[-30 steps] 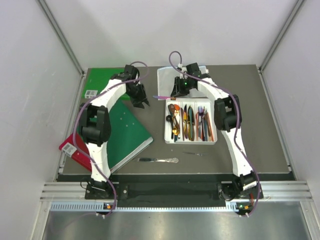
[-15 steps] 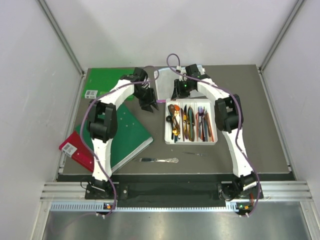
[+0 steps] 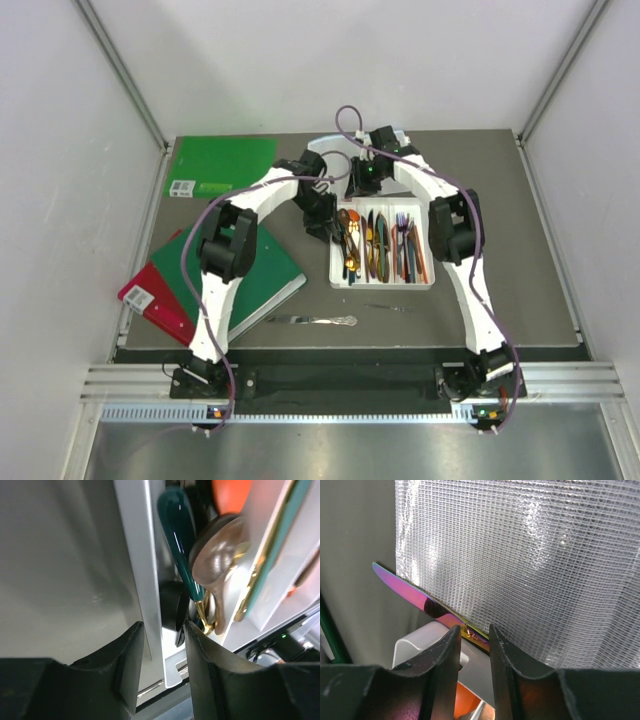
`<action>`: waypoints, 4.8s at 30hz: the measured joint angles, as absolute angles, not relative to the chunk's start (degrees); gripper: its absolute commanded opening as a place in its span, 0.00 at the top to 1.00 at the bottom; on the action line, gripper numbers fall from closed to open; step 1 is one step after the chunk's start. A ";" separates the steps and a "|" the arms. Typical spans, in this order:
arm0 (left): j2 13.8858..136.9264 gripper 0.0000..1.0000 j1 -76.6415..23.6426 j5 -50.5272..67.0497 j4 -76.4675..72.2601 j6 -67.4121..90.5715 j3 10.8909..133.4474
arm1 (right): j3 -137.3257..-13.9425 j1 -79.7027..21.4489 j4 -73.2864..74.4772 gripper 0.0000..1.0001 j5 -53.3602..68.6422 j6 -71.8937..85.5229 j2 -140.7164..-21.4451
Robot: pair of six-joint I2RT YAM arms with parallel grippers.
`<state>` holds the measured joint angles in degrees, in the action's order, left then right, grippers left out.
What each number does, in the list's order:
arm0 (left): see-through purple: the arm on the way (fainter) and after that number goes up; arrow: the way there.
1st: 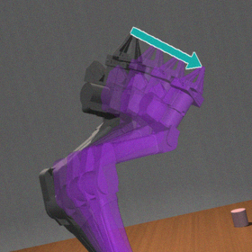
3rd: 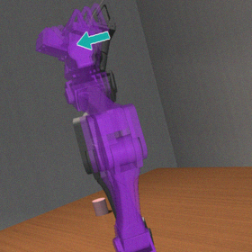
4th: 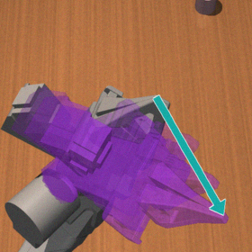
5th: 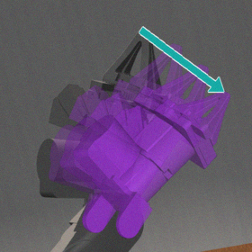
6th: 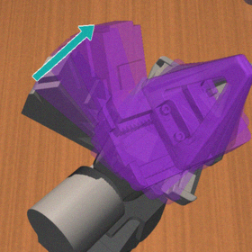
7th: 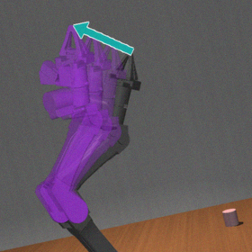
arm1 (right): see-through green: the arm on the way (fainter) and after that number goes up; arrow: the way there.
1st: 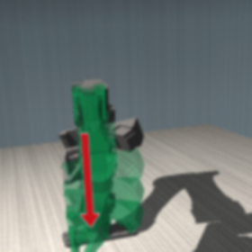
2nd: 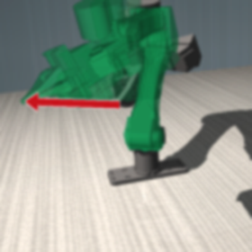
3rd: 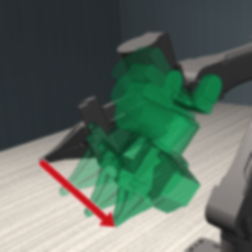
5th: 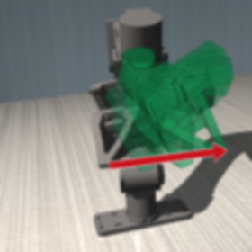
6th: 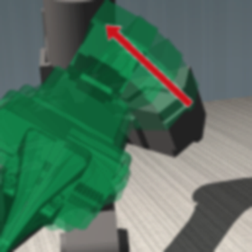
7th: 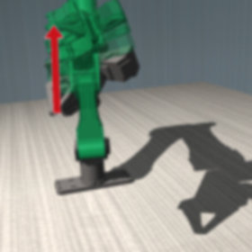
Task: Sort the eating utensils into containers
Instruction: Move the storage box to the center of the board.
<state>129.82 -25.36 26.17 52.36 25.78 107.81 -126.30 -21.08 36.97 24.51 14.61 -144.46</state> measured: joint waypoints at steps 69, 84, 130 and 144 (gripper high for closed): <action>107.00 0.45 -18.37 11.92 46.35 29.80 85.73 | -118.78 -20.40 26.59 0.61 29.85 14.20 -141.71; 107.00 0.45 -17.98 12.60 46.24 29.32 84.55 | -120.31 -21.39 27.81 0.61 31.97 15.05 -141.69; 107.90 0.46 -17.98 14.39 45.89 28.29 82.83 | -118.91 -21.87 25.32 0.62 31.57 16.53 -142.12; 111.07 0.46 -17.98 15.59 45.41 27.73 84.66 | -119.07 -18.35 27.83 0.62 30.50 15.09 -142.02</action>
